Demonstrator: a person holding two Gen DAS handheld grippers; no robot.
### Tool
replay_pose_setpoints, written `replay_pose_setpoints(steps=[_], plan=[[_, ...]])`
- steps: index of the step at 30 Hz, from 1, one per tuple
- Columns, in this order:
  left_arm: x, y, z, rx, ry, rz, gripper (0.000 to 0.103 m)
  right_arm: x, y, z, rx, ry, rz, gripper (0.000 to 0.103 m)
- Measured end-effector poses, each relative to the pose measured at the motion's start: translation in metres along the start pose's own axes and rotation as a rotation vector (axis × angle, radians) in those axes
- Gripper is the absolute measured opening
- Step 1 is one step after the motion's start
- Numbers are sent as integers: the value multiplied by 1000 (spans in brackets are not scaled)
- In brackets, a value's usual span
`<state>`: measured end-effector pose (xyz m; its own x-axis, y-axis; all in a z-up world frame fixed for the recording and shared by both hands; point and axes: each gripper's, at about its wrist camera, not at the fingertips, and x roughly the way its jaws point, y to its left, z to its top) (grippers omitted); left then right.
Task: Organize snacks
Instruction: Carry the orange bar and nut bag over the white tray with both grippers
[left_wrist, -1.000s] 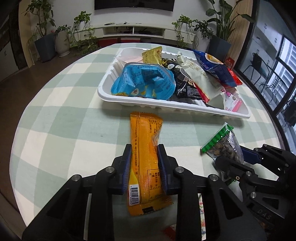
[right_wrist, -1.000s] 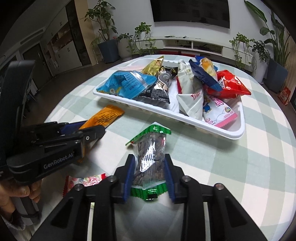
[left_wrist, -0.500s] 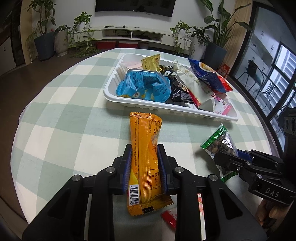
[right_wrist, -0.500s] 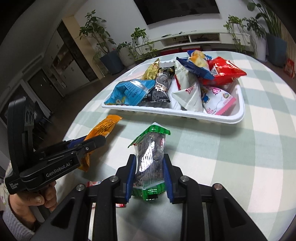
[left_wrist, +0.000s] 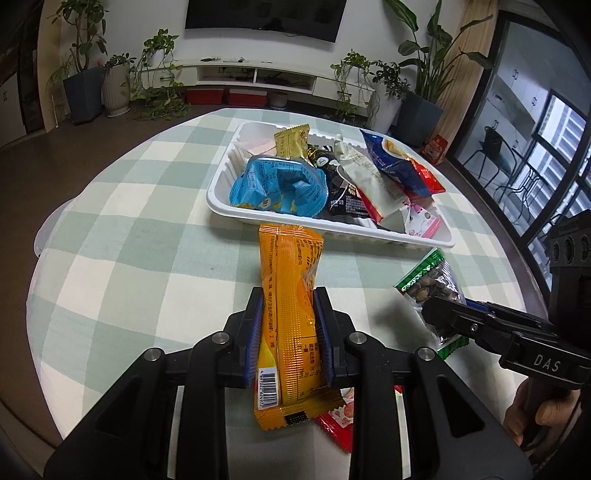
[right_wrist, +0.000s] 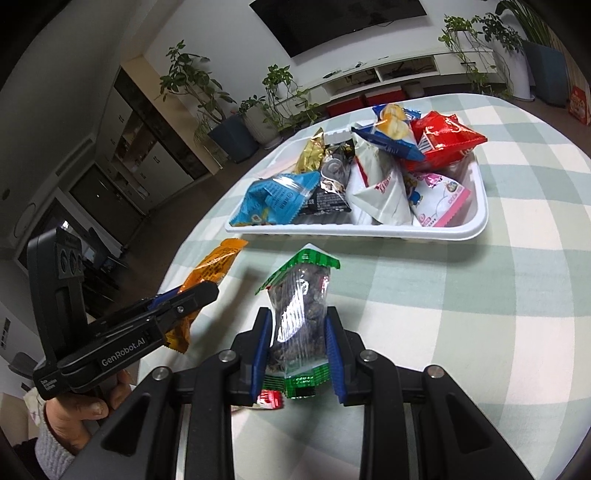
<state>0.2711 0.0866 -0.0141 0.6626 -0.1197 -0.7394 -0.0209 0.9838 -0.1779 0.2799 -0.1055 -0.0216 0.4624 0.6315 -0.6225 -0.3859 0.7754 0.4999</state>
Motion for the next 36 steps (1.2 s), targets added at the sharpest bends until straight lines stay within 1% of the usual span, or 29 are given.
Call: replay_pose_setpoints(steps=[7,21,30,36], plan=[[-9,-3,5,5,-15,-15,24,-4,2,5,22,-12,32,31],[-14,-8,16,8,-26,-38,24,-8,1,18,43,-32,61,31],[-16,-9,25,13,-32,-41,24,-10,-4,33,64,-57,75,31],[-18,-12,36,19,-39,-46,24,-10,-7,48,76,-81,77,31]])
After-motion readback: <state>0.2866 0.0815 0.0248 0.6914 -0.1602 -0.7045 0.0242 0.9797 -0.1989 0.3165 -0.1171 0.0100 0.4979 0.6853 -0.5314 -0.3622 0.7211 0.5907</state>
